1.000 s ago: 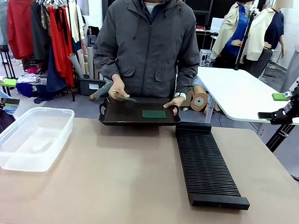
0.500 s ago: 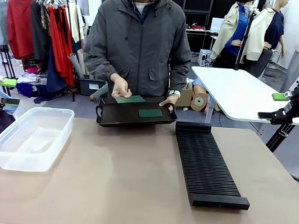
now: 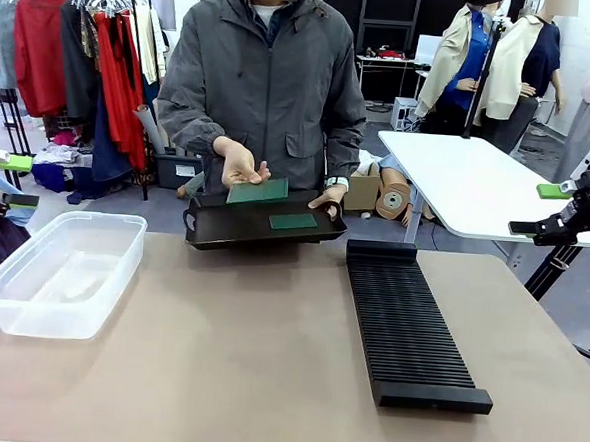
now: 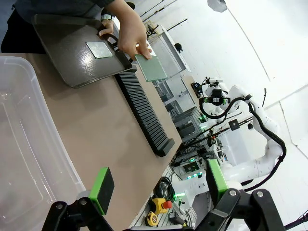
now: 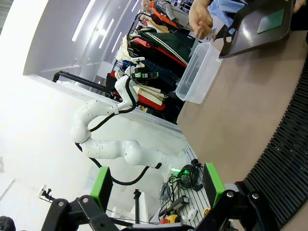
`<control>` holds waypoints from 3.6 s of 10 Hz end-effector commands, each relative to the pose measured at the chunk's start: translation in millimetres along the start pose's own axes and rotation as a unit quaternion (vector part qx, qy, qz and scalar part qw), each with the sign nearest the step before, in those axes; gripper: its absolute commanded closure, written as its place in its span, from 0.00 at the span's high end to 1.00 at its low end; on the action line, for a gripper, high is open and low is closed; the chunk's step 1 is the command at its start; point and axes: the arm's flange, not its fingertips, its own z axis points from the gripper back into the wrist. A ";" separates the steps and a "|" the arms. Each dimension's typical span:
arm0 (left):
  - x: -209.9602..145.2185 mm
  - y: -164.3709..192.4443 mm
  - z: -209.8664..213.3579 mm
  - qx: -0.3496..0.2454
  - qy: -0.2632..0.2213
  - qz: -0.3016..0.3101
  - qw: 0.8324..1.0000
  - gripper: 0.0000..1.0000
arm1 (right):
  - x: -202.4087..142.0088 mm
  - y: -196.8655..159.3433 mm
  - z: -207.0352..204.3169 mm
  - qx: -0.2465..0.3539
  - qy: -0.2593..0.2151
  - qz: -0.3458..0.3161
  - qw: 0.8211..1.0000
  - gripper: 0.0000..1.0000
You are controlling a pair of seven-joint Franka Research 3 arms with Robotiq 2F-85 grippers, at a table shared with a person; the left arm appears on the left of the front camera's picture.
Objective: Sort PCBs into racks and boxes based on the side picked up.
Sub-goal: Pick up the Blank PCB handed by the Human.
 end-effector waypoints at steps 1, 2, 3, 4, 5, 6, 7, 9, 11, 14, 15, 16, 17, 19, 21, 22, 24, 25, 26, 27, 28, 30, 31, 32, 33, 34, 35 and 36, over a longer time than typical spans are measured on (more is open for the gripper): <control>-1.0 -1.6 1.4 -0.004 0.001 0.000 1.000 1.00 | -0.5 1.6 0.1 0.004 -0.001 0.002 1.000 1.00; -1.0 -1.6 1.4 -0.004 0.001 0.000 1.000 1.00 | -0.5 1.6 0.1 0.004 -0.001 0.002 1.000 1.00; -1.0 -1.6 1.4 -0.004 0.001 0.000 1.000 1.00 | -0.5 1.6 0.1 0.004 -0.001 0.002 1.000 1.00; -1.0 -1.6 1.4 -0.004 0.001 0.000 1.000 1.00 | 0.0 0.0 0.0 0.000 0.000 0.000 1.000 1.00; -1.0 -1.6 1.4 -0.004 0.001 0.000 1.000 1.00 | 7.2 -3.0 -9.4 0.001 -0.011 -0.001 1.000 1.00; -1.0 -1.6 1.4 -0.004 0.001 0.000 1.000 1.00 | 13.1 -5.1 -18.6 0.000 -0.015 0.000 1.000 1.00; -1.0 -1.6 1.4 -0.004 0.001 0.000 1.000 1.00 | 19.6 -6.4 -27.9 0.002 -0.026 0.001 1.000 1.00; -1.0 -1.6 1.4 -0.004 0.001 0.000 1.000 1.00 | 33.1 -9.8 -50.3 -0.016 -0.025 0.011 0.999 1.00; -1.0 -1.6 1.4 -0.004 0.001 0.000 1.000 1.00 | 44.9 -18.8 -72.9 -0.031 -0.018 0.027 0.999 1.00; -1.0 -1.6 1.4 -0.004 0.001 0.000 1.000 1.00 | 60.6 -42.2 -111.8 -0.026 0.007 0.034 0.999 1.00; -1.0 -1.6 1.4 -0.004 0.001 0.000 1.000 1.00 | 65.9 -49.0 -126.2 -0.022 0.008 0.040 0.999 1.00; -1.0 -1.6 1.4 -0.004 0.001 0.000 1.000 1.00 | 72.2 -55.6 -140.6 -0.018 0.003 0.055 0.998 1.00; -1.0 -1.6 1.4 -0.004 0.001 0.000 1.000 1.00 | 78.7 -64.4 -154.9 -0.017 0.002 0.072 0.997 1.00; -1.0 -1.6 1.4 -0.004 0.001 0.000 1.000 1.00 | 88.3 -84.7 -175.3 -0.014 -0.001 0.087 0.996 1.00; -1.0 -1.6 1.4 -0.004 0.001 0.000 1.000 1.00 | 99.9 -99.0 -202.4 -0.002 0.026 0.073 0.997 1.00; -1.0 -1.6 1.4 -0.004 0.001 0.000 1.000 1.00 | 106.8 -102.6 -216.8 0.000 0.036 0.063 0.997 1.00; -1.0 -1.6 1.4 -0.004 0.001 0.000 1.000 1.00 | 116.6 -106.1 -240.7 0.003 0.052 0.062 0.997 1.00; -1.0 -1.6 1.4 -0.004 0.001 0.000 1.000 1.00 | 121.2 -107.3 -249.1 0.008 0.055 0.065 0.996 1.00; -1.0 -1.6 1.4 -0.004 0.001 0.000 1.000 1.00 | 125.5 -111.5 -259.0 0.008 0.061 0.056 0.997 1.00; -1.0 -1.6 1.4 -0.004 0.001 0.000 1.000 1.00 | 128.5 -116.1 -268.8 0.008 0.062 0.045 0.997 1.00; -1.0 -1.6 1.4 -0.004 0.001 0.000 1.000 1.00 | 130.9 -120.0 -278.8 0.006 0.065 0.042 0.997 1.00; -1.0 -1.6 1.4 -0.004 0.001 0.000 1.000 1.00 | 134.3 -129.4 -296.8 0.008 0.051 0.035 0.998 1.00; -1.0 -1.6 1.4 -0.004 0.001 0.000 1.000 1.00 | 135.9 -132.8 -305.9 0.010 0.044 0.032 0.998 1.00; -1.0 -1.6 1.4 -0.004 0.001 0.000 1.000 1.00 | 137.0 -133.4 -315.6 0.017 0.036 0.026 0.999 1.00; -1.0 -1.6 1.4 -0.004 0.001 0.000 1.000 1.00 | 137.2 -133.4 -325.4 0.022 0.038 0.022 0.999 1.00; -1.0 -1.6 1.4 -0.004 0.001 0.000 1.000 1.00 | 137.5 -134.7 -335.1 0.026 0.043 0.019 0.999 1.00; -1.0 -1.6 1.4 -0.004 0.001 0.000 1.000 1.00 | 137.7 -135.2 -341.6 0.025 0.049 0.017 0.998 1.00; -1.0 -1.6 1.4 -0.004 0.001 0.000 1.000 1.00 | 138.4 -134.6 -346.0 0.026 0.051 0.015 0.998 1.00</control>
